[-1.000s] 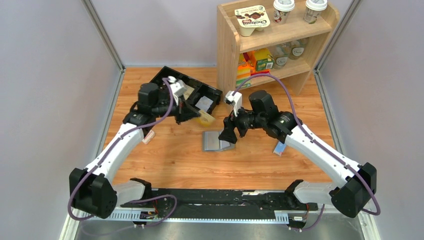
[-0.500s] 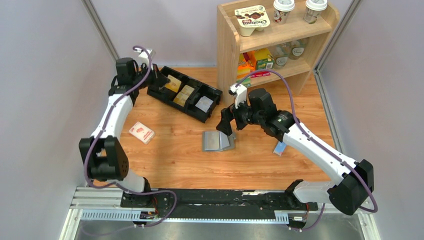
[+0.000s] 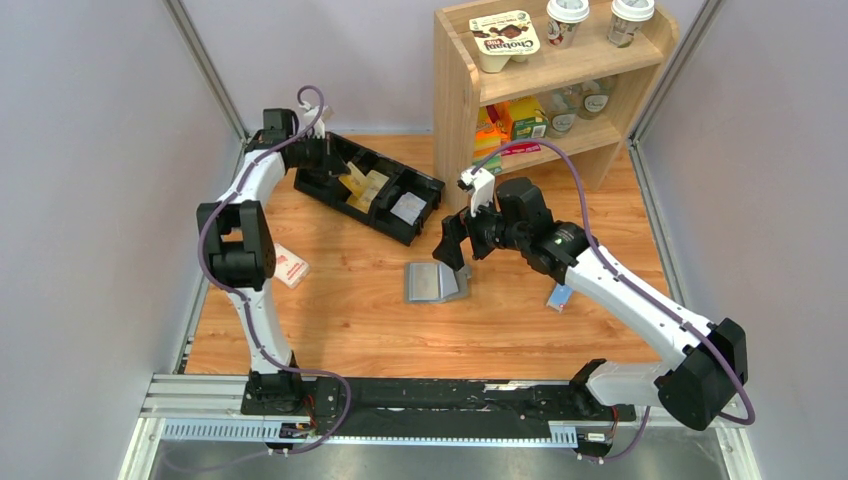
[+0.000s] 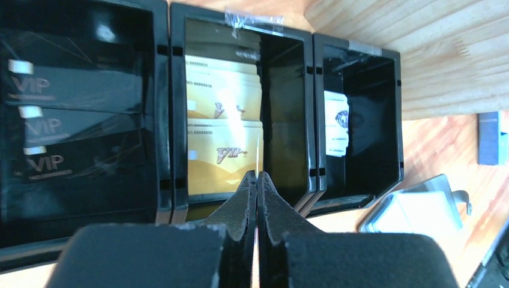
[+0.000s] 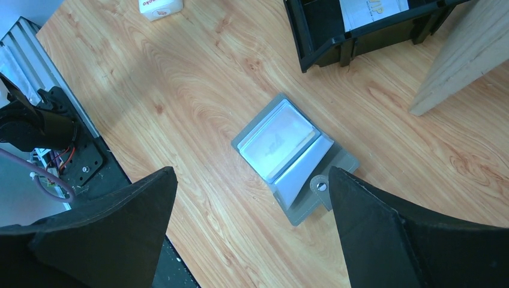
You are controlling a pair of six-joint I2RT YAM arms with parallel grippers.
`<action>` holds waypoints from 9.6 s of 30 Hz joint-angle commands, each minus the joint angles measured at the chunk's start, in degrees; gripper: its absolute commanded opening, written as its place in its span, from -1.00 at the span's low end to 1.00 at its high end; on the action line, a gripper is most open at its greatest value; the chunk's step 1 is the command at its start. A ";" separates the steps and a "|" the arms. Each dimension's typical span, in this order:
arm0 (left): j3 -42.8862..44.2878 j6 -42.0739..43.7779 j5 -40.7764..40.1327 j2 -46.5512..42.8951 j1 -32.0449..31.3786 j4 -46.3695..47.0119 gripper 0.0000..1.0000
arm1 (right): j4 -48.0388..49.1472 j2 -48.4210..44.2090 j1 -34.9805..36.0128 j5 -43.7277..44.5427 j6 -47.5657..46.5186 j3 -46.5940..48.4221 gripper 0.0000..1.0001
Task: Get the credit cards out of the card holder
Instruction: Place the credit card in the storage box, then remove the credit card from the card holder.
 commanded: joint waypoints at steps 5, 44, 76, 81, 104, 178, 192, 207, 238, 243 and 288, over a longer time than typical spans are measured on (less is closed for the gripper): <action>4.11 0.28 7.27 5.08 -0.41 -0.92 -0.94 | 3.31 0.00 -0.16 0.45 0.86 -1.12 1.00; -31.46 -22.92 -26.04 -34.37 -14.91 6.02 -0.06 | 2.60 12.55 6.79 6.78 5.87 0.11 0.45; -45.46 -36.45 -16.99 -27.35 -31.53 20.96 -0.08 | 31.26 28.21 -5.25 -4.47 31.53 -21.60 -0.26; -45.37 -38.91 -16.11 -24.36 -31.88 23.59 -0.08 | 31.61 29.53 -5.87 -4.91 32.23 -21.87 -0.21; -41.85 -43.40 -11.98 -13.11 -34.16 29.03 -0.08 | 28.63 29.97 -3.76 -2.46 29.96 -19.50 0.36; -41.24 -28.11 -31.14 -13.28 -35.57 3.91 -0.61 | -0.46 29.01 8.37 39.27 23.62 -8.07 -0.05; -40.98 -27.40 -28.86 -15.21 -36.10 5.23 -0.61 | -0.23 14.52 6.70 48.10 26.19 -13.25 0.15; -36.32 -30.30 -25.17 -16.97 -36.10 7.34 -0.58 | 26.50 8.26 6.70 10.57 14.13 -21.69 -0.33; -27.00 -29.07 -30.17 -14.67 -38.47 9.71 -0.30 | 44.70 21.62 -2.96 3.80 26.52 -26.35 -0.34; -32.44 -28.55 -34.82 -20.83 -38.21 9.27 -0.28 | 44.00 23.03 -3.76 1.07 26.96 -25.04 -0.27; -40.71 -24.86 -38.52 -20.58 -38.12 5.84 -0.56 | 37.68 27.76 -4.02 -3.68 27.84 -13.88 -0.20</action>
